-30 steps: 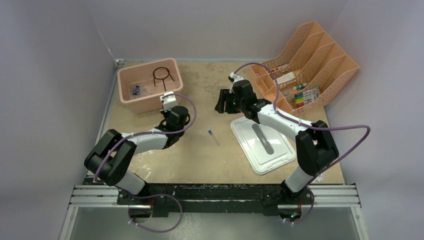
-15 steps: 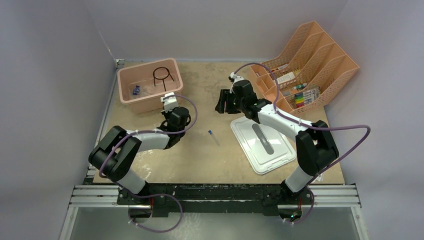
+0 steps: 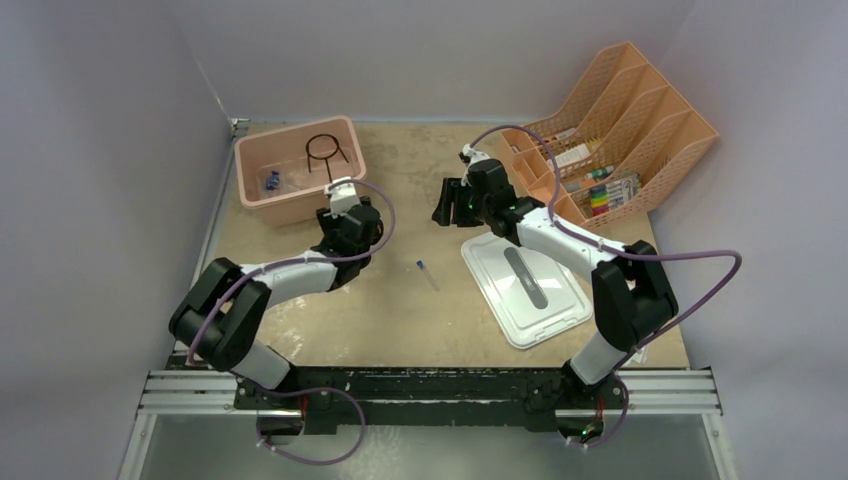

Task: Organize the chemistry lab equipment

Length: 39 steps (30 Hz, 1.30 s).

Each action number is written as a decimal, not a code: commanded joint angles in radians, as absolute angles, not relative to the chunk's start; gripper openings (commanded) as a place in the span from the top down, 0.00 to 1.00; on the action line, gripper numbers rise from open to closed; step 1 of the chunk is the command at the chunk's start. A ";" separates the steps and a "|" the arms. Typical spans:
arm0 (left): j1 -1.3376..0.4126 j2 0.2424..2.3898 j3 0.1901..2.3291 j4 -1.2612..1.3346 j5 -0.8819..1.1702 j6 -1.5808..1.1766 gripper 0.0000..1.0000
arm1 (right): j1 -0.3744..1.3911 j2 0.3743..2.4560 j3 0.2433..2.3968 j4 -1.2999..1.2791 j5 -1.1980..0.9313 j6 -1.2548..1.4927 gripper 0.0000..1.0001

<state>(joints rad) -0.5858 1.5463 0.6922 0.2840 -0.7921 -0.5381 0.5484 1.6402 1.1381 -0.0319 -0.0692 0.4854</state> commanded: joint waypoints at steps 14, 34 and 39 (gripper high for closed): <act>-0.506 1.379 0.853 -0.069 -0.737 -0.725 0.38 | 0.542 1.611 1.146 -0.026 -0.091 0.451 0.39; -0.400 1.237 0.997 -0.191 -0.453 -0.710 0.30 | 0.755 1.761 1.281 -0.312 0.054 0.217 0.39; -0.394 1.213 1.011 -0.213 -0.460 -0.729 0.30 | 0.804 1.794 1.299 -0.393 0.063 0.189 0.39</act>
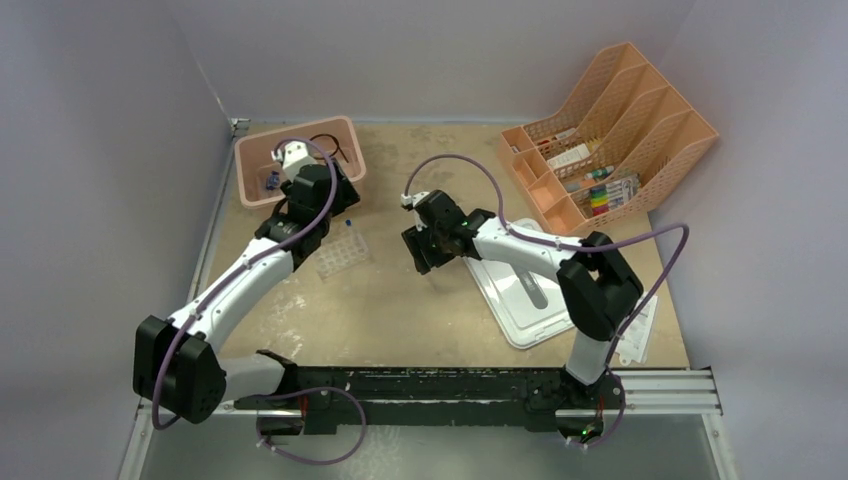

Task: Organize the chemistry lab equipment

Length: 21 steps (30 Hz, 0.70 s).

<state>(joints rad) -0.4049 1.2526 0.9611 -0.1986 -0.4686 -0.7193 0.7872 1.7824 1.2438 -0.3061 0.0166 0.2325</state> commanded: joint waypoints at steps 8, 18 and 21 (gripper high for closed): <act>-0.393 1.174 0.990 -0.218 -0.498 -0.765 0.32 | 0.831 1.861 1.310 -0.410 0.053 0.218 0.45; -0.393 1.166 0.961 -0.221 -0.438 -0.850 0.38 | 0.833 1.941 1.342 -0.408 0.064 0.227 0.62; -0.393 1.159 0.940 -0.214 -0.427 -0.889 0.38 | 0.833 1.954 1.346 -0.408 0.077 0.233 0.62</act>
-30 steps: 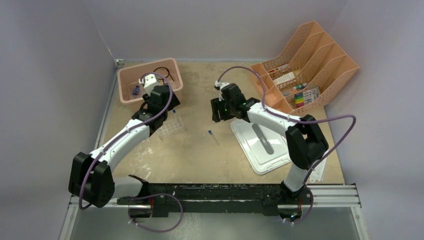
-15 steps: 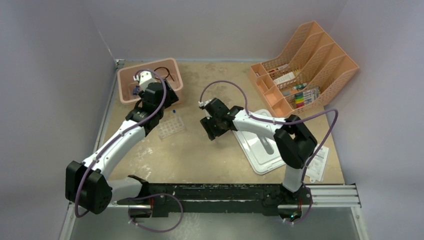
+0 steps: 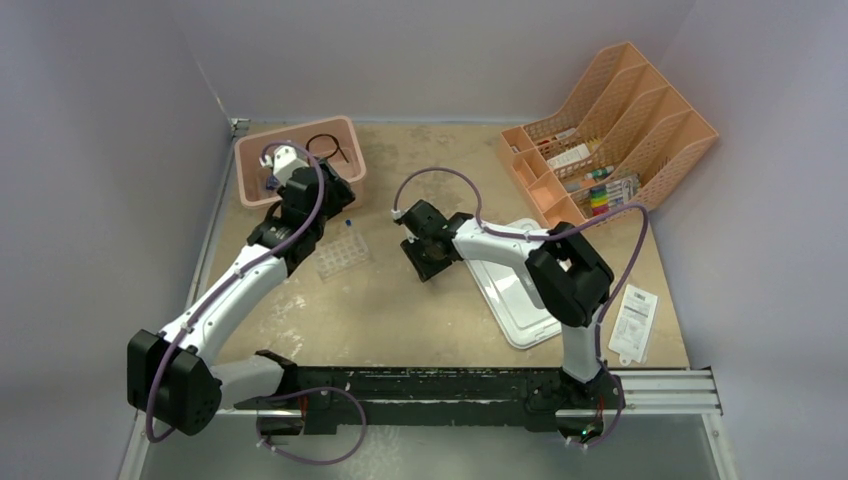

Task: Organize the chemistry lab equipment

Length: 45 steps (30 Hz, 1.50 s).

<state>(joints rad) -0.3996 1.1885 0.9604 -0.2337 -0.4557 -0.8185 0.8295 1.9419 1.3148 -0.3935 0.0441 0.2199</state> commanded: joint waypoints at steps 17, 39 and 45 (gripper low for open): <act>-0.393 1.128 0.909 -0.244 -0.455 -0.905 0.39 | 0.828 1.998 1.423 -0.422 0.138 0.311 0.87; -0.446 1.311 0.916 0.350 0.418 -0.874 0.38 | 0.568 1.648 1.432 -0.082 -0.144 0.608 0.87; -0.500 1.374 0.931 0.370 0.330 -0.889 0.55 | 0.547 1.629 1.468 -0.038 -0.231 0.703 0.87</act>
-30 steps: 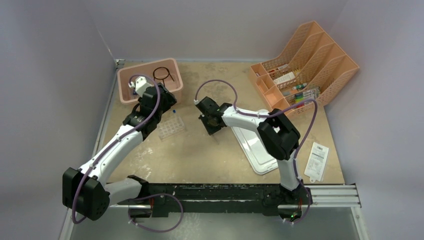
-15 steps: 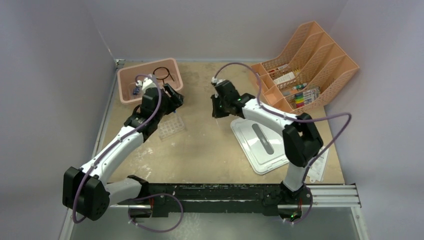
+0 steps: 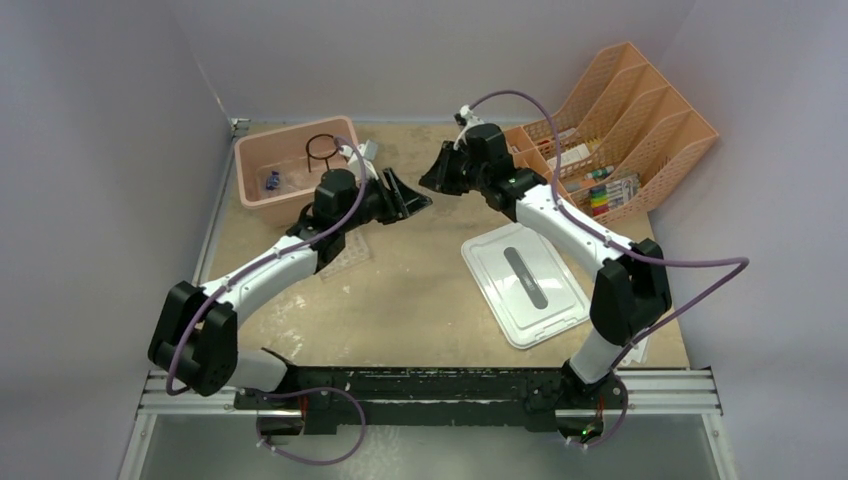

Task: Organize the chemistry lab equipment

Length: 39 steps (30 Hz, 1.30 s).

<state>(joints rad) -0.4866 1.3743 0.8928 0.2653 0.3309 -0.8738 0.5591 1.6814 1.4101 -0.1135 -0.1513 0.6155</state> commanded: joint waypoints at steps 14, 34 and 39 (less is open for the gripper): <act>-0.501 1.384 0.937 0.383 0.290 -0.887 0.60 | 0.534 1.605 1.485 -0.044 -0.291 0.714 0.86; -0.499 1.428 1.068 0.126 0.458 -0.482 1.00 | 0.493 1.625 1.580 -0.249 -0.395 0.668 0.43; -0.490 1.423 1.122 0.011 0.480 -0.272 1.00 | 0.486 1.665 1.673 -0.418 -0.461 0.631 0.46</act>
